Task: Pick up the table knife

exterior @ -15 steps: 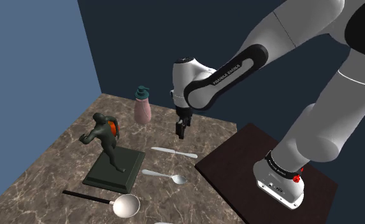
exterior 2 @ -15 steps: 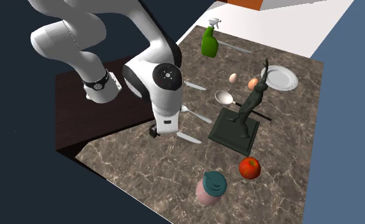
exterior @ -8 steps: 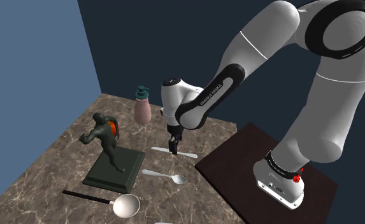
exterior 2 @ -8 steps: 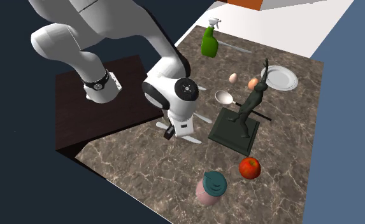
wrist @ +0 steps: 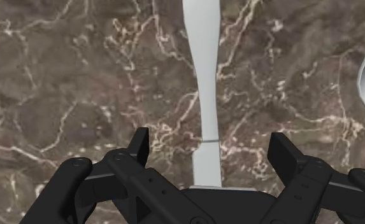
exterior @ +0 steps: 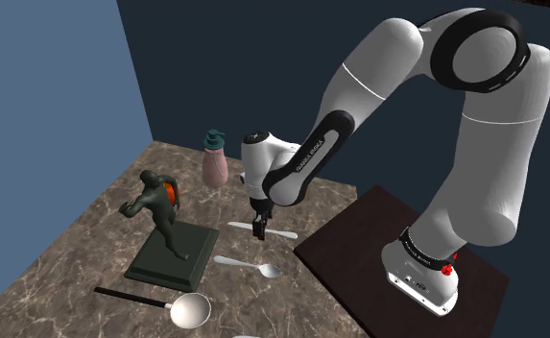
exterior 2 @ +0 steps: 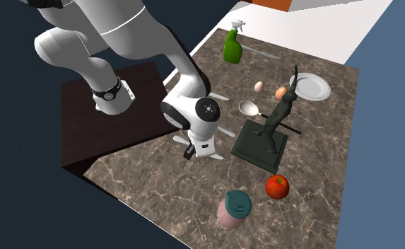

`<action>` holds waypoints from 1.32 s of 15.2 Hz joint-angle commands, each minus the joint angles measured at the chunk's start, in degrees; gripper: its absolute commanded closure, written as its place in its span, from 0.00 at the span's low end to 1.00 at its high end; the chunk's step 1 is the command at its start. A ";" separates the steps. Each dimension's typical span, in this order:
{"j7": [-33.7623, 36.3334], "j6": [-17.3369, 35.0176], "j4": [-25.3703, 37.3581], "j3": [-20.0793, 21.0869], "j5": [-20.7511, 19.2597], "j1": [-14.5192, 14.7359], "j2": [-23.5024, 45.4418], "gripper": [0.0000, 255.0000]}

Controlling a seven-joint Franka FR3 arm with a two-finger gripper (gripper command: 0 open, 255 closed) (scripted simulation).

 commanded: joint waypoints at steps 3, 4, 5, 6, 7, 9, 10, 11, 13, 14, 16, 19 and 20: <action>0.12 0.33 0.01 -0.08 -0.13 0.11 0.32 1.00; 0.12 0.36 0.07 -0.11 -0.16 0.11 0.40 1.00; 0.06 0.28 -0.20 -0.01 -0.04 0.04 0.05 1.00; 0.03 0.40 -0.22 -0.06 -0.09 0.03 0.15 1.00; 0.14 0.40 0.08 -0.11 -0.18 0.14 0.46 1.00; 0.47 0.43 0.18 -0.01 -0.15 0.40 0.57 1.00; 0.07 0.18 0.09 -0.07 -0.09 0.08 0.24 1.00; -0.10 -0.45 -0.07 0.16 0.22 -0.08 -0.56 1.00; -0.46 -1.74 -0.34 0.62 0.86 -0.42 -2.16 1.00; -0.64 -2.39 -0.46 0.85 1.18 -0.59 -2.96 1.00; -1.00 -3.72 -0.66 1.27 1.83 -0.89 -4.53 1.00; -1.55 -5.76 -0.85 1.84 2.80 -1.30 -6.85 1.00; -1.73 -6.46 -0.89 2.01 3.12 -1.42 -7.62 1.00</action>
